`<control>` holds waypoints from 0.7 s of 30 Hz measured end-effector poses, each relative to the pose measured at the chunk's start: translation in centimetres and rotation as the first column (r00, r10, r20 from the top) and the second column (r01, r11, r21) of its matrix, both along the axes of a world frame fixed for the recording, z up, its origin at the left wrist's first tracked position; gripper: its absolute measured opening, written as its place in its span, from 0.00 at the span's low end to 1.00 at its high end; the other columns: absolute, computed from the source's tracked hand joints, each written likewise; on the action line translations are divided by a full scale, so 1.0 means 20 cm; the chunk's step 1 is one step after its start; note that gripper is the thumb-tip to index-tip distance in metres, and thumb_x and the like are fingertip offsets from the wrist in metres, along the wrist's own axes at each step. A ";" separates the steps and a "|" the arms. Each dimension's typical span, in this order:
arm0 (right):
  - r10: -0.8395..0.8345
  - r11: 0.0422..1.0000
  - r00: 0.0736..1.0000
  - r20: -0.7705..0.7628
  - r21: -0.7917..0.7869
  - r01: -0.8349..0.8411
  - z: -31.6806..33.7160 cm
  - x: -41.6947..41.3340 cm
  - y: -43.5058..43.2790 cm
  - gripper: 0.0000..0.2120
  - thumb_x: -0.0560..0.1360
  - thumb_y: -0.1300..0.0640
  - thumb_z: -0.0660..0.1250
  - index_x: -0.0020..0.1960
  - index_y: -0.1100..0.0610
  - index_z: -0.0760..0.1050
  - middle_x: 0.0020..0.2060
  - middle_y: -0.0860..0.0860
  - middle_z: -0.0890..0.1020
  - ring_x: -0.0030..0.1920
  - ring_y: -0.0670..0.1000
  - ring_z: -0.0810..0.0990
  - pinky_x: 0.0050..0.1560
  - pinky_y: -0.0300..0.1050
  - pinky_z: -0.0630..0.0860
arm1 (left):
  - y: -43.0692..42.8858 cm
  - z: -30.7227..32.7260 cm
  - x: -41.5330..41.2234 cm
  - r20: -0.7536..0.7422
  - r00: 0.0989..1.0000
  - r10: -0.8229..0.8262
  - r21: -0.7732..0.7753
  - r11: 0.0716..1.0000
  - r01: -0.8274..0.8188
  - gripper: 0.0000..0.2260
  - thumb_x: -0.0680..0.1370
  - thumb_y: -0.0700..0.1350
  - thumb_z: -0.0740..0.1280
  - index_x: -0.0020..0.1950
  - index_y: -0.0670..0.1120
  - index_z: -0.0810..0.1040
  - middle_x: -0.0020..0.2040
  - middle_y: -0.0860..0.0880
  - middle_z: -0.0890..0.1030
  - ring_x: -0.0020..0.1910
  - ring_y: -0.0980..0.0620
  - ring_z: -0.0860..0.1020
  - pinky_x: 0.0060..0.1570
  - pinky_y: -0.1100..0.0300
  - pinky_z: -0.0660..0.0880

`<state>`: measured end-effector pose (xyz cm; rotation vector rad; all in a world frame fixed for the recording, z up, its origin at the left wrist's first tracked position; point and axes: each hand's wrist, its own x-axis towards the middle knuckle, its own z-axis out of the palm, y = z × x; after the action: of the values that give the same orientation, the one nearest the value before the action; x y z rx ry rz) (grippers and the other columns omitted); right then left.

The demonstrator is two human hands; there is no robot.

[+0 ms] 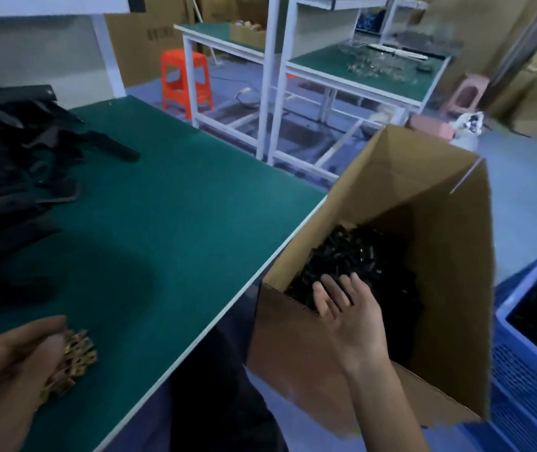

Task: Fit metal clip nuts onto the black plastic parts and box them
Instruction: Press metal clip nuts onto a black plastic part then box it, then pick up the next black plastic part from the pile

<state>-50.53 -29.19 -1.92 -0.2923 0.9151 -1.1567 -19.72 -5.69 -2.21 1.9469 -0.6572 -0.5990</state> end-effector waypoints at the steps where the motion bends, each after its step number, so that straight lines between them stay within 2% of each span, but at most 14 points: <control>1: 0.027 0.999 0.999 -0.036 -0.028 -0.028 0.00 0.01 0.02 0.20 0.82 0.50 0.64 0.71 0.59 0.71 0.58 0.58 0.84 0.55 0.57 0.85 0.53 0.47 0.80 | 0.01 0.03 0.03 -0.025 1.000 0.006 0.015 1.000 -0.006 0.16 0.80 0.53 0.68 0.68 0.56 0.77 0.62 0.53 0.82 0.63 0.48 0.80 0.63 0.42 0.76; 2: 0.056 0.997 0.994 -0.089 -0.044 -0.060 0.00 0.04 0.02 0.18 0.83 0.51 0.64 0.69 0.58 0.74 0.55 0.57 0.86 0.53 0.56 0.86 0.50 0.46 0.81 | 0.01 0.05 0.01 -0.024 0.999 0.021 0.024 1.000 -0.020 0.16 0.79 0.54 0.68 0.67 0.57 0.77 0.61 0.55 0.83 0.62 0.50 0.80 0.62 0.45 0.77; 4: 0.149 0.979 0.971 -0.189 -0.111 -0.172 0.01 0.14 0.05 0.13 0.83 0.52 0.64 0.64 0.57 0.78 0.51 0.56 0.87 0.47 0.54 0.86 0.44 0.44 0.82 | 0.04 0.13 -0.02 0.031 0.991 0.127 -0.007 0.992 -0.127 0.12 0.79 0.56 0.68 0.63 0.62 0.79 0.56 0.58 0.84 0.57 0.56 0.82 0.53 0.53 0.80; 6: 0.265 0.930 0.929 -0.258 -0.188 -0.317 0.03 0.30 0.11 0.10 0.82 0.56 0.65 0.59 0.57 0.81 0.47 0.57 0.86 0.42 0.53 0.85 0.39 0.44 0.81 | 0.09 0.21 -0.06 0.028 0.977 0.211 -0.064 0.976 -0.209 0.08 0.77 0.55 0.68 0.56 0.64 0.81 0.50 0.61 0.85 0.49 0.61 0.82 0.45 0.55 0.81; 7: 0.322 0.888 0.892 -0.317 -0.226 -0.401 0.04 0.39 0.15 0.08 0.82 0.58 0.66 0.57 0.56 0.82 0.46 0.57 0.86 0.41 0.53 0.84 0.39 0.43 0.80 | 0.11 0.23 -0.06 0.000 0.973 0.231 -0.075 0.970 -0.230 0.07 0.77 0.55 0.68 0.53 0.66 0.81 0.49 0.63 0.85 0.48 0.63 0.82 0.45 0.56 0.81; 9: 0.405 0.737 0.771 -0.491 -0.323 -0.593 0.08 0.58 0.20 0.07 0.80 0.62 0.67 0.53 0.54 0.83 0.43 0.55 0.87 0.40 0.50 0.84 0.37 0.40 0.80 | 0.16 0.22 -0.04 -0.052 0.963 0.263 -0.059 0.962 -0.266 0.08 0.78 0.53 0.69 0.50 0.68 0.81 0.49 0.64 0.84 0.47 0.64 0.82 0.47 0.59 0.77; 11: 0.431 0.491 0.599 -0.675 -0.381 -0.783 0.12 0.79 0.24 0.08 0.79 0.63 0.69 0.52 0.52 0.82 0.41 0.50 0.86 0.39 0.47 0.83 0.39 0.42 0.81 | 0.22 0.22 -0.03 -0.048 0.949 0.312 -0.066 0.947 -0.315 0.11 0.80 0.48 0.69 0.48 0.68 0.82 0.49 0.63 0.84 0.47 0.65 0.82 0.45 0.64 0.75; 12: 0.416 0.360 0.504 -0.757 -0.373 -0.855 0.14 0.89 0.26 0.07 0.79 0.62 0.70 0.54 0.51 0.82 0.40 0.47 0.85 0.40 0.46 0.82 0.44 0.44 0.81 | 0.26 0.21 -0.02 -0.030 0.943 0.332 -0.074 0.940 -0.333 0.13 0.80 0.46 0.69 0.47 0.67 0.82 0.49 0.62 0.85 0.47 0.65 0.82 0.44 0.65 0.75; 13: 0.377 0.237 0.421 -0.825 -0.353 -0.905 0.16 1.00 0.28 0.07 0.79 0.59 0.71 0.56 0.51 0.82 0.42 0.44 0.85 0.42 0.45 0.82 0.49 0.45 0.80 | 0.30 0.20 -0.02 -0.010 0.933 0.361 -0.084 0.929 -0.360 0.14 0.79 0.45 0.70 0.46 0.67 0.83 0.49 0.61 0.85 0.47 0.64 0.82 0.45 0.66 0.75; 15: 0.260 0.040 0.290 -0.921 -0.290 -0.956 0.18 1.20 0.31 0.12 0.79 0.53 0.70 0.62 0.50 0.80 0.52 0.42 0.84 0.50 0.44 0.81 0.57 0.44 0.77 | 0.37 0.20 -0.03 -0.009 0.909 0.416 -0.095 0.905 -0.415 0.16 0.79 0.44 0.70 0.44 0.67 0.83 0.50 0.61 0.85 0.50 0.63 0.82 0.49 0.65 0.75; 18: 0.157 -0.140 0.224 -0.962 -0.247 -0.959 0.21 1.50 0.37 0.21 0.80 0.43 0.66 0.71 0.48 0.72 0.65 0.44 0.78 0.60 0.43 0.76 0.60 0.40 0.72 | 0.44 0.20 -0.04 0.000 0.889 0.458 -0.102 0.884 -0.456 0.16 0.80 0.43 0.69 0.45 0.67 0.83 0.50 0.61 0.85 0.49 0.62 0.82 0.48 0.65 0.78; 20: 0.121 -0.199 0.182 -0.976 -0.203 -0.959 0.21 1.69 0.41 0.28 0.80 0.38 0.64 0.77 0.47 0.64 0.71 0.47 0.73 0.68 0.49 0.73 0.62 0.44 0.70 | 0.47 0.20 -0.06 -0.035 0.879 0.476 -0.116 0.871 -0.477 0.16 0.80 0.42 0.68 0.45 0.66 0.83 0.49 0.60 0.85 0.48 0.62 0.82 0.49 0.61 0.78; 21: 0.088 -0.223 0.132 -0.987 -0.148 -0.964 0.21 1.77 0.42 0.30 0.81 0.38 0.62 0.79 0.47 0.61 0.74 0.48 0.71 0.70 0.53 0.73 0.63 0.48 0.70 | 0.48 0.20 -0.07 -0.052 0.876 0.479 -0.114 0.869 -0.482 0.16 0.80 0.43 0.68 0.45 0.66 0.83 0.49 0.60 0.85 0.47 0.63 0.81 0.49 0.60 0.77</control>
<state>-15.03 -20.72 2.21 -2.2866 0.2884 -0.1332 -21.08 3.94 1.87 1.8862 -0.1677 -0.2578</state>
